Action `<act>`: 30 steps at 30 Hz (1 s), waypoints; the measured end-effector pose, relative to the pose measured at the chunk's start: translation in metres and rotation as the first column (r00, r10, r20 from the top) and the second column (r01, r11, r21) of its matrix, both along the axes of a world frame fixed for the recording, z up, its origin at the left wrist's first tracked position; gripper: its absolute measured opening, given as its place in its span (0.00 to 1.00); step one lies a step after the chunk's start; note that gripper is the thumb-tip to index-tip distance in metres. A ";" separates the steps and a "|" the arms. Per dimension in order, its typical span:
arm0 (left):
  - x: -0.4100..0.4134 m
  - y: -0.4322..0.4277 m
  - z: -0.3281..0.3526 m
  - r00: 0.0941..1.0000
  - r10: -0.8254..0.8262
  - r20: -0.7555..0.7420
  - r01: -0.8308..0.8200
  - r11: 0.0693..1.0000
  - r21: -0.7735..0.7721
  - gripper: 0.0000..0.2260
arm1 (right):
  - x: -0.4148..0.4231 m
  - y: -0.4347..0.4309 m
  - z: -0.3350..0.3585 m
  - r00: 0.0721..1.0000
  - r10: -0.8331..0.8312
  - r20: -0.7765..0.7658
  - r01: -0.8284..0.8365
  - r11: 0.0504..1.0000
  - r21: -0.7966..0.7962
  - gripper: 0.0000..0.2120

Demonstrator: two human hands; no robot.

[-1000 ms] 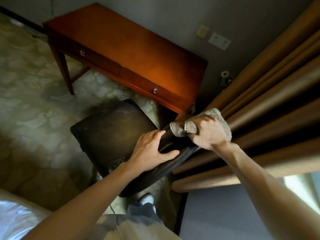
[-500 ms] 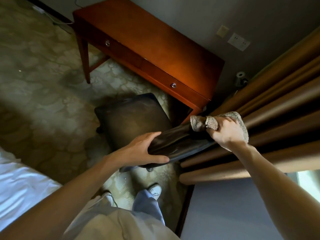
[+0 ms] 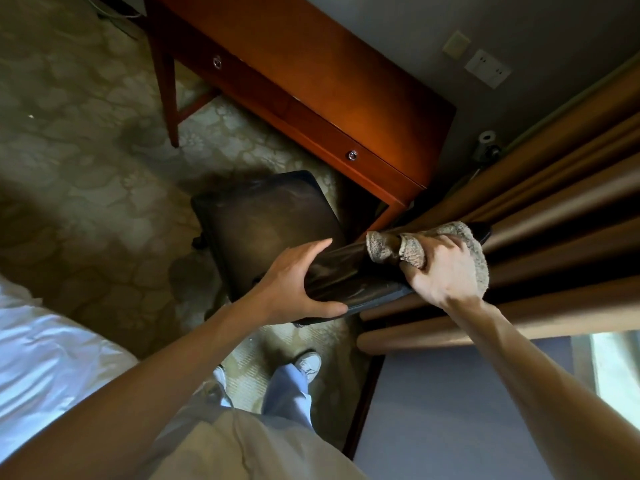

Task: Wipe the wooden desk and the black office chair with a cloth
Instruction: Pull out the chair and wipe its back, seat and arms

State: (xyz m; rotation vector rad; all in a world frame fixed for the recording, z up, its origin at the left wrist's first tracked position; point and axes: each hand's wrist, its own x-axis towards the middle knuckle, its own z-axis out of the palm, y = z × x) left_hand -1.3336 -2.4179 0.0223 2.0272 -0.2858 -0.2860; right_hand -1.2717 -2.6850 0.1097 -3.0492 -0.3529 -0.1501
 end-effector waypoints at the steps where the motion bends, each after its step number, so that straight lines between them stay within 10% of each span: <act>1: -0.001 0.000 0.001 1.000 0.003 0.004 -0.003 1.000 -0.009 0.49 | -0.004 0.007 0.000 1.000 0.024 0.007 -0.024 1.000 -0.005 0.21; 10: -0.006 -0.002 0.009 0.999 0.042 0.024 -0.040 0.996 -0.074 0.59 | -0.053 0.080 -0.003 0.982 0.173 -0.074 -0.172 0.985 0.014 0.19; 17: -0.016 0.003 -0.002 0.974 0.195 0.118 -0.161 0.954 -0.253 0.64 | -0.062 0.127 0.002 0.886 -0.015 -0.464 0.202 0.912 0.357 0.12; 23: -0.024 0.010 -0.007 0.924 0.369 0.103 -0.307 0.873 -0.378 0.61 | -0.043 0.137 0.028 0.708 0.077 -0.702 0.532 0.596 0.602 0.04; 27: -0.024 0.025 -0.019 0.911 0.413 -0.014 -0.381 0.826 -0.416 0.64 | -0.022 0.124 0.056 0.718 0.063 -0.693 0.651 0.291 0.701 0.17; 30: -0.030 0.032 -0.030 0.933 0.349 -0.092 -0.360 0.875 -0.324 0.62 | -0.008 0.106 0.077 0.926 -0.175 -0.336 0.372 0.577 0.727 0.09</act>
